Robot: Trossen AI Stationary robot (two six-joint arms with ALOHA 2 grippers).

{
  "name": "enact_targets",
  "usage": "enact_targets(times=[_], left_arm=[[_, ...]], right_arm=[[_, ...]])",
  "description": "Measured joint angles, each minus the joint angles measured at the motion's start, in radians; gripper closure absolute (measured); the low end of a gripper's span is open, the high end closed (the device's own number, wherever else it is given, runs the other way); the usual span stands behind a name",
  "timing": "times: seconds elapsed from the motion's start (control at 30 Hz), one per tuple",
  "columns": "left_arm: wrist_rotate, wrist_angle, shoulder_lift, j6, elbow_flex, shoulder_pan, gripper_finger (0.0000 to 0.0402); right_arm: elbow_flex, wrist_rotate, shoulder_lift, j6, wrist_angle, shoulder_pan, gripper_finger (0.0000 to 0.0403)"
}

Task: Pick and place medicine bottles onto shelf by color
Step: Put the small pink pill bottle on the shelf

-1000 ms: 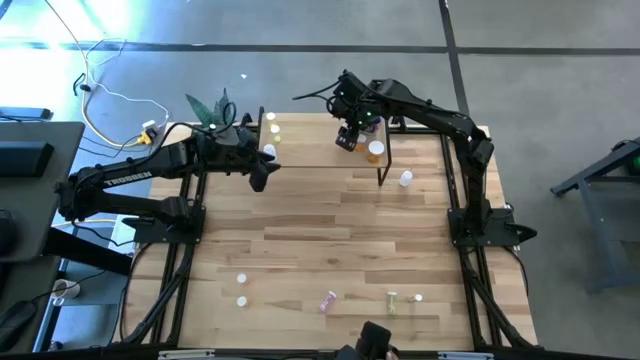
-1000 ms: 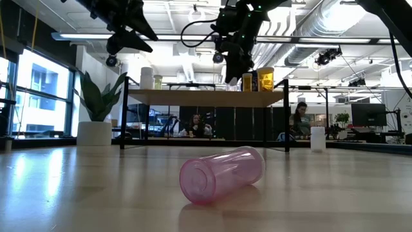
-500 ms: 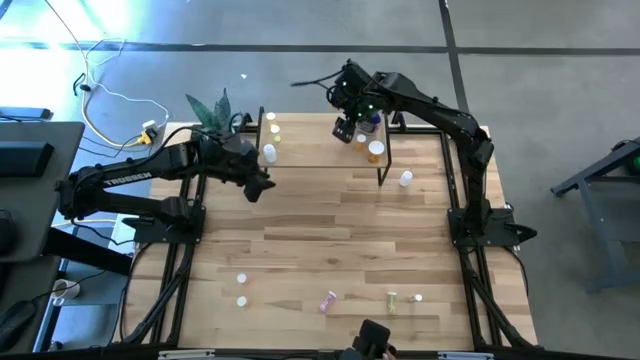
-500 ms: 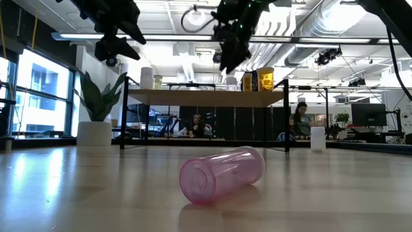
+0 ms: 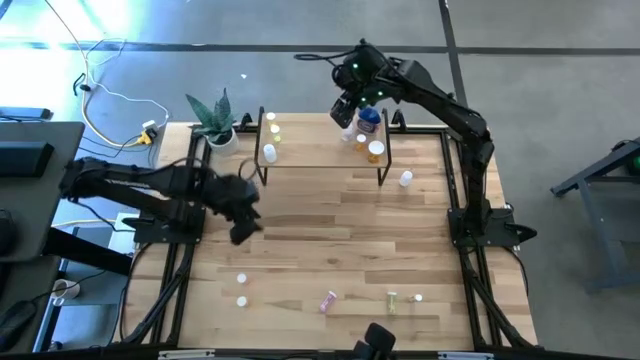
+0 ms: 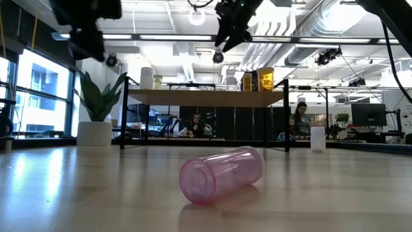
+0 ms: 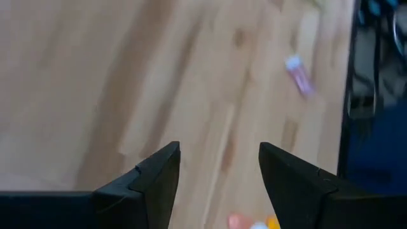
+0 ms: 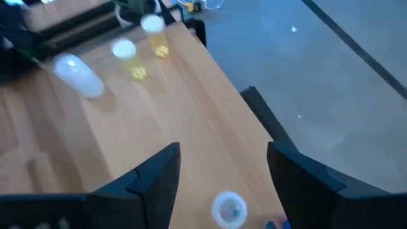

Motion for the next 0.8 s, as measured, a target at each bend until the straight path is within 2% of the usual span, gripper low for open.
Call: enact_targets(times=[0.17, 0.43, 0.8], left_arm=[[-0.105, 0.004, 0.0, -0.042, -0.043, -0.172, 0.02], [-0.239, 0.0, 0.005, -0.132, -0.066, -0.377, 0.02], [-0.26, 0.013, 0.142, -0.253, -0.066, -0.576, 0.02]], right_arm=[[0.049, -0.011, -0.001, 0.048, -0.012, 0.01, 0.0176], [0.047, -0.026, -0.013, 0.115, -0.047, 0.036, 0.0176], [0.047, -0.026, -0.013, 0.155, -0.077, 0.077, 0.0176]])
